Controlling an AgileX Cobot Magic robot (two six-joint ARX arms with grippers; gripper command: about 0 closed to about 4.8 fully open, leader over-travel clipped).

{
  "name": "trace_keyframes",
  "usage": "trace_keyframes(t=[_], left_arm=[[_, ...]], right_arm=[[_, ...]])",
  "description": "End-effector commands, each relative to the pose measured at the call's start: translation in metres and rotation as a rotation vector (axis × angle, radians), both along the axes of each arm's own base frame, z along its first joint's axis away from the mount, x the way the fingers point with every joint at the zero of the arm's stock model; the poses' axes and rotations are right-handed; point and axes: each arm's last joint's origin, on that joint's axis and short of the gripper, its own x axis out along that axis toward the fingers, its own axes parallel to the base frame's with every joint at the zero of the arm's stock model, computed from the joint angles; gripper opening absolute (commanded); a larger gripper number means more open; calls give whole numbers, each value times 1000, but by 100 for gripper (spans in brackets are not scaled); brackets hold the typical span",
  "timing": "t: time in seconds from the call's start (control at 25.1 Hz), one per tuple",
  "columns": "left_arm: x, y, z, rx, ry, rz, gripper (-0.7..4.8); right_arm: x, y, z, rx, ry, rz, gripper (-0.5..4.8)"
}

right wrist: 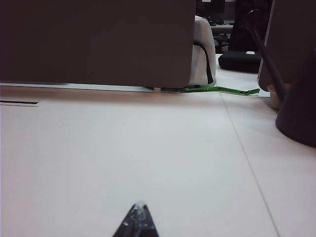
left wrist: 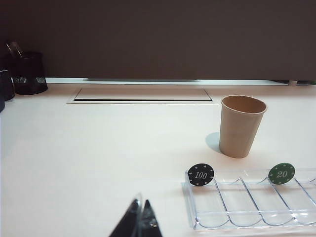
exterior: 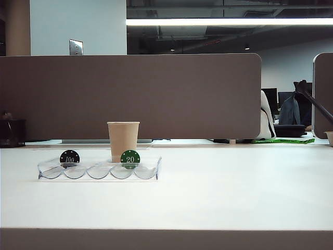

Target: Pick up the chip with the greater value and put it into the paper cup.

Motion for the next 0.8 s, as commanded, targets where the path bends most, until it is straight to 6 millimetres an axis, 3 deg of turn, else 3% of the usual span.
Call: trace_keyframes(t=[0.04,0.8], left_arm=[[0,0,2,-4,-15,-3,-5],[-1,0,7,-6,-38,-3,-6]], right_arm=[[0,0,1,-3,-15,0,-6],[0,0,5,-3,-25,0,-6]])
